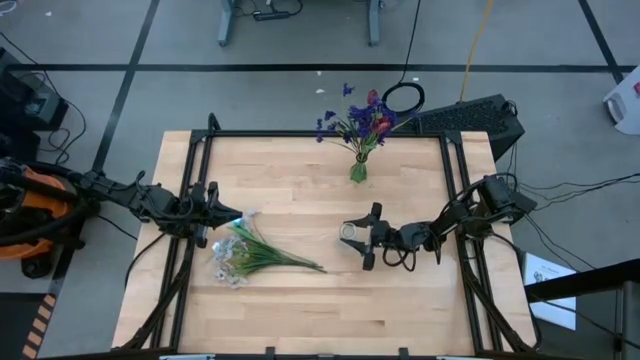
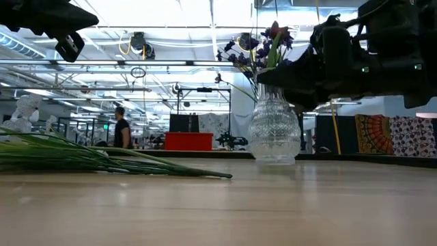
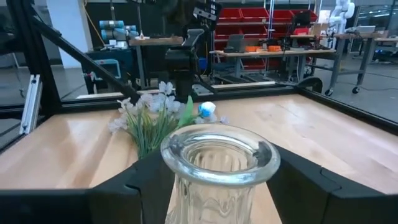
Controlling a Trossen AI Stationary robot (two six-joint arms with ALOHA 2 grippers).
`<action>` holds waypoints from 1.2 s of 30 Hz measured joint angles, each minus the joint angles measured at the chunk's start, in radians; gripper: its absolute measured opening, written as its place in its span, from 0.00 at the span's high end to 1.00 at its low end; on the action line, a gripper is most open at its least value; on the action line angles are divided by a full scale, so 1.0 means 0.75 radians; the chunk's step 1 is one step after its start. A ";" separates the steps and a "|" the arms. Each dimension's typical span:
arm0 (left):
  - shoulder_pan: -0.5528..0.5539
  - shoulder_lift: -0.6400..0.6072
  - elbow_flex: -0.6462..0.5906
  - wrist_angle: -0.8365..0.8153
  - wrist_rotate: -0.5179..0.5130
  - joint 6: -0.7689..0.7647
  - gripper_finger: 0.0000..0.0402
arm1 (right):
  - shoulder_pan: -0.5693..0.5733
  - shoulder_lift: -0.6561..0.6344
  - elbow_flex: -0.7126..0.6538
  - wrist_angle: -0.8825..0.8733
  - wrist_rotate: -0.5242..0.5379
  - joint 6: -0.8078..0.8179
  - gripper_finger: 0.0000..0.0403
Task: Sort flowers into vase by color
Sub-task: Adjust the transparent flower vase
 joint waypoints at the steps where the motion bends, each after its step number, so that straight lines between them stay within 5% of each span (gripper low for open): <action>1: 0.000 0.000 0.000 0.000 0.000 0.000 0.99 | 0.000 -0.009 0.000 -0.016 0.000 0.000 0.44; 21: 0.000 0.000 0.000 -0.001 0.000 0.001 0.99 | 0.002 -0.022 0.001 -0.161 -0.008 0.140 0.43; 36: 0.000 0.000 0.000 -0.001 0.000 0.001 0.99 | 0.002 -0.022 0.001 -0.149 -0.001 0.136 0.17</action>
